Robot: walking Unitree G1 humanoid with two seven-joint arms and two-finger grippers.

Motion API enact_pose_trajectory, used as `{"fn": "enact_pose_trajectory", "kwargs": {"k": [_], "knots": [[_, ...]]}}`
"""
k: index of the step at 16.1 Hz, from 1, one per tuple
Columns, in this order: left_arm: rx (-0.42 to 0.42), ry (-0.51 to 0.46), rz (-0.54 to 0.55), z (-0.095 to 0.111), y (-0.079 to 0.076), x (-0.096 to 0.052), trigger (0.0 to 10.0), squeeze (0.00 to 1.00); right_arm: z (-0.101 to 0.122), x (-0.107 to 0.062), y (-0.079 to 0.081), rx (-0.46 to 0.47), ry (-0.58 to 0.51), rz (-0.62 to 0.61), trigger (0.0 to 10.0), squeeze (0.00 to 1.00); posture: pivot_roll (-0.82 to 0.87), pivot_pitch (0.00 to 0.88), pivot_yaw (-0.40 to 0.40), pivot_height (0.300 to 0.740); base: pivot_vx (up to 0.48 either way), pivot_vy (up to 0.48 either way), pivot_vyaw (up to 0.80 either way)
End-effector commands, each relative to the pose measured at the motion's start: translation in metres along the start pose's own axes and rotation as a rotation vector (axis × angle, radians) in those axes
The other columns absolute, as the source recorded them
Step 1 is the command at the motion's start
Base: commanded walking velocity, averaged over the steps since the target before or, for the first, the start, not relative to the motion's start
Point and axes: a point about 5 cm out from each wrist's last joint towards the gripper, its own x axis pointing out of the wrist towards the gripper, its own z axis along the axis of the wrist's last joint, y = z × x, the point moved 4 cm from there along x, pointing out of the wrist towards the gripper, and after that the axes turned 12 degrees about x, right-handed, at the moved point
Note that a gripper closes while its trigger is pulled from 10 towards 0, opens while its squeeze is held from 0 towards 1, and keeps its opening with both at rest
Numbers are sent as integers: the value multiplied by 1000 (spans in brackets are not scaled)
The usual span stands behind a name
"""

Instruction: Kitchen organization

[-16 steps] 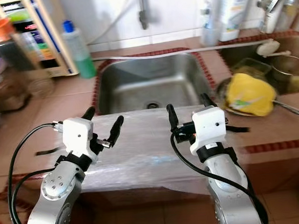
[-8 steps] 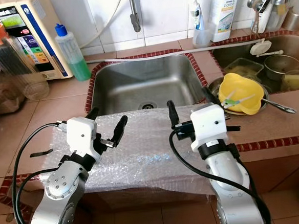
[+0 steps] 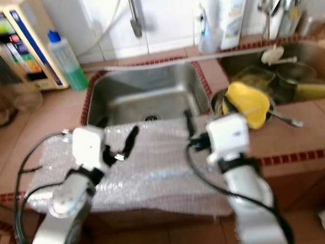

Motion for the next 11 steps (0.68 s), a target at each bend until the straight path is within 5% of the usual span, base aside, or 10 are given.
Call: {"fn": "enact_pose_trajectory", "kwargs": {"k": [1,11], "knots": [[-1,15,14,-3,2,-1,10000,0,4,0,0,-8,-12,5,10000,1000,-257,111,109,740,0,0,0],[-21,-26,12,6,0,5,10000,0,5,1,4,-16,-27,15,10000,1000,-258,109,119,740,0,0,0]]}}
